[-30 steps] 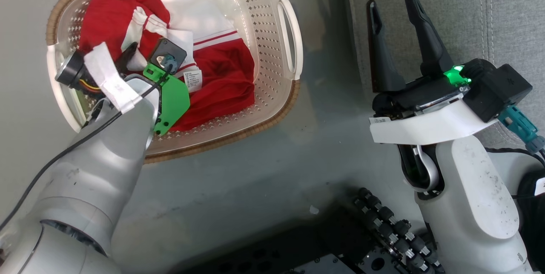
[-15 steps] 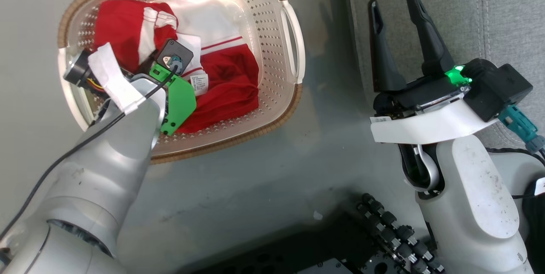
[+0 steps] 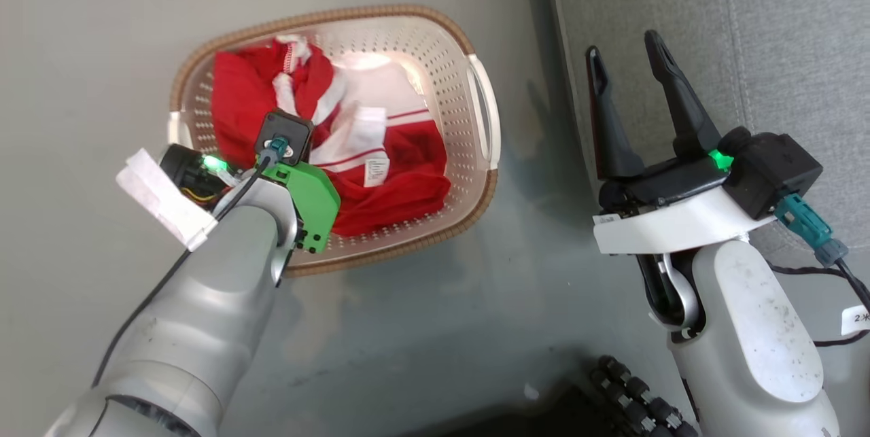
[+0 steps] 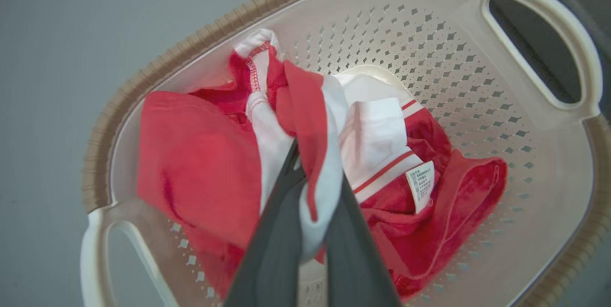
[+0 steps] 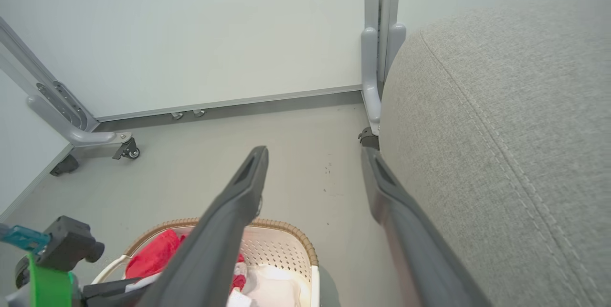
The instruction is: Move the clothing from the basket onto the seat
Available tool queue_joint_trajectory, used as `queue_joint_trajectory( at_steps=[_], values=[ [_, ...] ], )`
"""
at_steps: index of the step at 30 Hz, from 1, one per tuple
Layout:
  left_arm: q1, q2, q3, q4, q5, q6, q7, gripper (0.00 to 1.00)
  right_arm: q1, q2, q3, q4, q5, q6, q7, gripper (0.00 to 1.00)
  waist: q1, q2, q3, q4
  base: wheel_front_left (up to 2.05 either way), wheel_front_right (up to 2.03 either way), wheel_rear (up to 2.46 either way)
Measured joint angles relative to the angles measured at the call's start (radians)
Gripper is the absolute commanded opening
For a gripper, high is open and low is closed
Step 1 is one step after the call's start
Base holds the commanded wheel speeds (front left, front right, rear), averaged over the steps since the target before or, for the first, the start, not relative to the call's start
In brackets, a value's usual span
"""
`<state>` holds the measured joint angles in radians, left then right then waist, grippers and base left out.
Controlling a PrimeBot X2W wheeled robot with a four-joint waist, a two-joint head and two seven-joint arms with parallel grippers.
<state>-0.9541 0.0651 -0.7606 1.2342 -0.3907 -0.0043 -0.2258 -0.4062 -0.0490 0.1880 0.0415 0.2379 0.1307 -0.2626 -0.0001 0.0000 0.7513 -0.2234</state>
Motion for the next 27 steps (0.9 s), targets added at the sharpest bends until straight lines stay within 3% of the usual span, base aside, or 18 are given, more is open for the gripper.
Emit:
queue_joint_trajectory(
  at_steps=[8, 27],
  values=[
    [0.069, -0.01, 0.044, -0.106, -0.057, -0.011, -0.032, 0.0, 0.057, 0.0, -0.029, 0.024, -0.025, 0.0, 0.0, 1.0, 0.0, 0.0, -0.116, 0.035, 0.0, 0.0, 0.0],
    [0.338, 0.05, 0.213, -0.712, -0.018, 0.019, -0.038, 0.0, 0.189, 0.0, -0.078, 0.055, -0.071, 0.0, 0.002, 1.0, 0.0, 0.0, -0.367, 0.115, 0.0, 0.0, 0.0]
  ],
)
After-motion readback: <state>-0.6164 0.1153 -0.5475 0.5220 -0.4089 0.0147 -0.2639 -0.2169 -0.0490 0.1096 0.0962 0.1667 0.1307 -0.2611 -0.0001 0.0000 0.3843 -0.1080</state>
